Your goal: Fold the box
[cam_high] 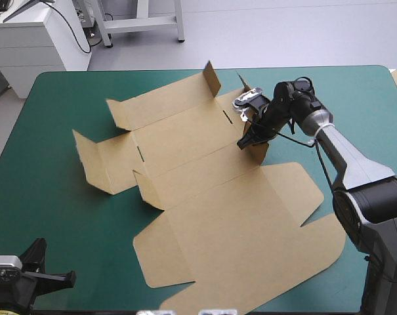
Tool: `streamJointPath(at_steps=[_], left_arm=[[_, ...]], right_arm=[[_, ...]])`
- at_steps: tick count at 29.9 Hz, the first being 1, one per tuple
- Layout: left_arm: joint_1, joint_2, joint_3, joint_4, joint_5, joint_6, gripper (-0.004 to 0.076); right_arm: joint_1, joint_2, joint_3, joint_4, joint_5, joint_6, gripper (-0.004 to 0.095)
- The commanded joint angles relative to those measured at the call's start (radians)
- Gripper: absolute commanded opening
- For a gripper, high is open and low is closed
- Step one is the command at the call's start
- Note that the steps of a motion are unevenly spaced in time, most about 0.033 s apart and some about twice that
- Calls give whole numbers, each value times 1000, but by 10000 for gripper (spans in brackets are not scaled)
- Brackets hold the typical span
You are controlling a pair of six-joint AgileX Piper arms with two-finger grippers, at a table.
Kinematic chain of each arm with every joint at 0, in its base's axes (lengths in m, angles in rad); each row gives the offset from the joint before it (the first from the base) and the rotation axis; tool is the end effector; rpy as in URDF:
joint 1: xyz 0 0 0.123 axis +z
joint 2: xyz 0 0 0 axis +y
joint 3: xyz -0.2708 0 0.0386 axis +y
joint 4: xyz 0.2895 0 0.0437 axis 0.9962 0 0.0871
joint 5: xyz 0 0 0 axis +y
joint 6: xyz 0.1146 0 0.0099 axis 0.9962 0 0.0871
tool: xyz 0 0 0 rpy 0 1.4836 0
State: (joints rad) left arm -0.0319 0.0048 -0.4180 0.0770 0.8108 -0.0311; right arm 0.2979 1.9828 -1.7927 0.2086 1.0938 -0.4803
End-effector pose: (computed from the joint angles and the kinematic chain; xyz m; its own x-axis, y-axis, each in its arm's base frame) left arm 0.0865 0.0037 0.2841 -0.3043 0.0317 -0.9521 -0.0146 0.9992 0.0379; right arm 0.4512 0.1607 0.2390 -0.6898 -0.5964 -0.4105 -0.6602 0.7509 0.0184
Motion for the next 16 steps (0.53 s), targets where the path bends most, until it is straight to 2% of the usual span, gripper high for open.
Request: streamJointPath(at_steps=[1, 7, 16], left_arm=[[1, 17, -28, -4, -73, -1, -8], [1, 17, -28, -4, -73, -4, -8], [1, 17, -28, -4, -73, -4, -8]], right_arm=[[5, -57, -120, 40, 4, -248, -21], [9, -57, -239, 34, -39, -481, -21], [9, -38, -249, 25, -57, -763, -21]])
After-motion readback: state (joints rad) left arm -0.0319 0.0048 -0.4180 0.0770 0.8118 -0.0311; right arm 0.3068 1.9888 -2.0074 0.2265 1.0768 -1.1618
